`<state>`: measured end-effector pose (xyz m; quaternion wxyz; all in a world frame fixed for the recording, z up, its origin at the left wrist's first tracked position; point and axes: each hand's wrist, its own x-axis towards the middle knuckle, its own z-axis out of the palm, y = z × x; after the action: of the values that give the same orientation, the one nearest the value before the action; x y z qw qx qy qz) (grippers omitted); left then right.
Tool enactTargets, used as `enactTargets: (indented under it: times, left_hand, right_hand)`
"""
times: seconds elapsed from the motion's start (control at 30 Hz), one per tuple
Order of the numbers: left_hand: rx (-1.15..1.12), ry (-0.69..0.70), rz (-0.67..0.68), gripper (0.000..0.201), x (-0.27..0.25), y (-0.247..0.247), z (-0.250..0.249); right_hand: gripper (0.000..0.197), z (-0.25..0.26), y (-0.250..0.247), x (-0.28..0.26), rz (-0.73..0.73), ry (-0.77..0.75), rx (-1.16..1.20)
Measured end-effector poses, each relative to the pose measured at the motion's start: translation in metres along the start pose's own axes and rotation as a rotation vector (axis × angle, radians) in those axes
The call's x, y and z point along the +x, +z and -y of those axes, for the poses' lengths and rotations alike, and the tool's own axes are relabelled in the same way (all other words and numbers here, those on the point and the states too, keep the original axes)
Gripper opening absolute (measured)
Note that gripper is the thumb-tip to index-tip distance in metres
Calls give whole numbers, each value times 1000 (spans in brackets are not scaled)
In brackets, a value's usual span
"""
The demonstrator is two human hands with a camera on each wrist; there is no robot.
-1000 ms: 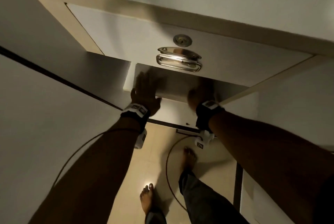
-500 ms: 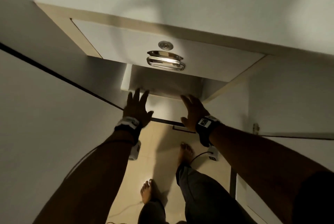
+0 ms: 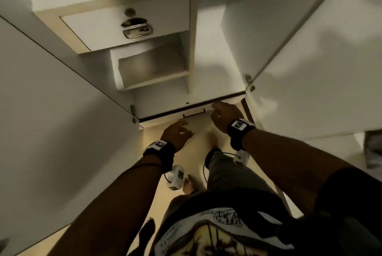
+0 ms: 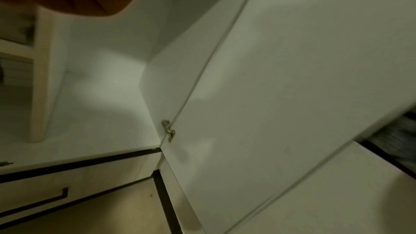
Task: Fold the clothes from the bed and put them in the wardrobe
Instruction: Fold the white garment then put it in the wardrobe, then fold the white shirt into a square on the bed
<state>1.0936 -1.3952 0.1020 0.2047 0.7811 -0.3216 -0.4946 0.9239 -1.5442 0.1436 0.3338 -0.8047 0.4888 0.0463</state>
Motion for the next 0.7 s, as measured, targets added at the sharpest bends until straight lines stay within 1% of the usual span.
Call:
enactTargets:
  times: [0.03,0.07,0.17,0.27,0.33,0.43,0.47,0.53,0.6,0.63,0.67,0.7]
  left_hand:
    - [32,-5,55,52,-11,9,5]
    - [77,-8,77,51,-17,15,10]
    - [242,18,55,49,-42,37,16]
    - [325,111,87,45,-66,64,12]
    - [391,186,158,44,-83,86,10]
    - [585,283,286,44,-106,116,20]
    - [661,316,323,44,-116,128,27]
    - [801,364,368,42,-135,148,46]
    - [938,379,427,41,-154,161,68]
    - [1016,402,478,41,-169,169,78]
    - [1073,431,501,41,-180,174,86]
    - [1116,446,540,41,-198,181,95]
  right_hand:
    - [32,-9,2,-26,-47,33,10]
    - [29,-18,3,-47,-76,63,19]
    - [26,-50,11,-114,-132,142,15]
    - [24,-86,26,-172,-176,223,-10]
    - [26,-111,36,-213,-190,322,-25]
    - [28,-146,59,-276,-231,473,9]
    - [29,-156,72,-301,-243,530,45]
    - [32,-171,102,-348,-221,634,112]
    - [35,-179,137,-393,-138,681,175]
    - [36,-180,157,-424,-129,711,193]
    - [34,-178,173,-450,-133,733,192]
    - [32,-172,194,-486,-158,758,190]
